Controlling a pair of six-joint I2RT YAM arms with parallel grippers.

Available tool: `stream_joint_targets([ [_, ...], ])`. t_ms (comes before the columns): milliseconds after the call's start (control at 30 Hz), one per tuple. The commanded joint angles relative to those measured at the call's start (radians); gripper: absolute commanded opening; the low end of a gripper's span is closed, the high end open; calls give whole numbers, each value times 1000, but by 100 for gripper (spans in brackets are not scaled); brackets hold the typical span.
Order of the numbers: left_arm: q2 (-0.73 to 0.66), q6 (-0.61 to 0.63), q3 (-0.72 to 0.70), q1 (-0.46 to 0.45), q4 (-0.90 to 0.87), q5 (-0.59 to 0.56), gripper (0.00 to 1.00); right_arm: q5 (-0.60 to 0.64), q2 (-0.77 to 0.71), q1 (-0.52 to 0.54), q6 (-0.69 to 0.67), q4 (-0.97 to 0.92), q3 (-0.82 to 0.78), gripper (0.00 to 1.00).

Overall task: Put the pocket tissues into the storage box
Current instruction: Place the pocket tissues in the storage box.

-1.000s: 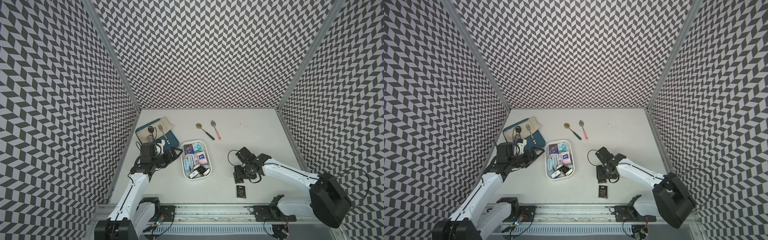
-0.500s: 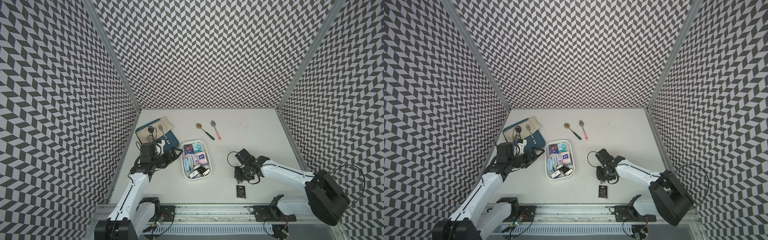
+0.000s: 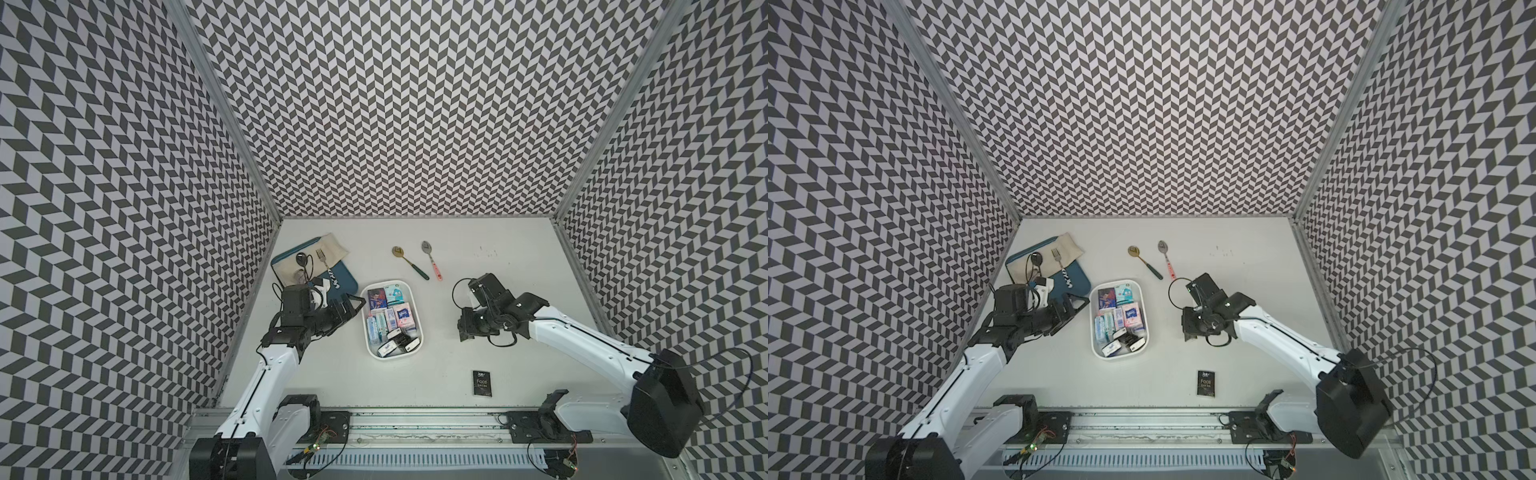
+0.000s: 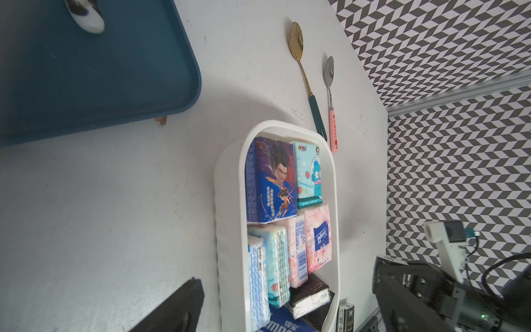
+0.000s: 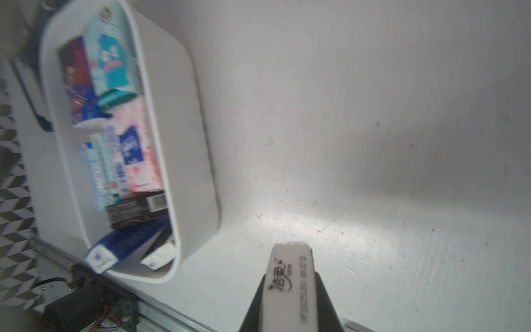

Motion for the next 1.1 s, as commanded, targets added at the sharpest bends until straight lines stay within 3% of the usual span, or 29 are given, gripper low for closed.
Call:
stream_joint_targets([
  [0,8,-32,-31,6,65,9,100,-109,63,6,-7,144,73,15],
  [167,22,-73,-61,12,116,8,100,-155,230,69,-1,248,237,15],
  [533,53,-98,-55,77,133,-43,100,-156,609,207,-10,264,611,16],
  [800,58,-120,-29,189,141,-23,100,-92,777,254,28,209,796,18],
  [1067,61,-136,-4,203,159,0,100,-14,876,273,61,121,920,19],
])
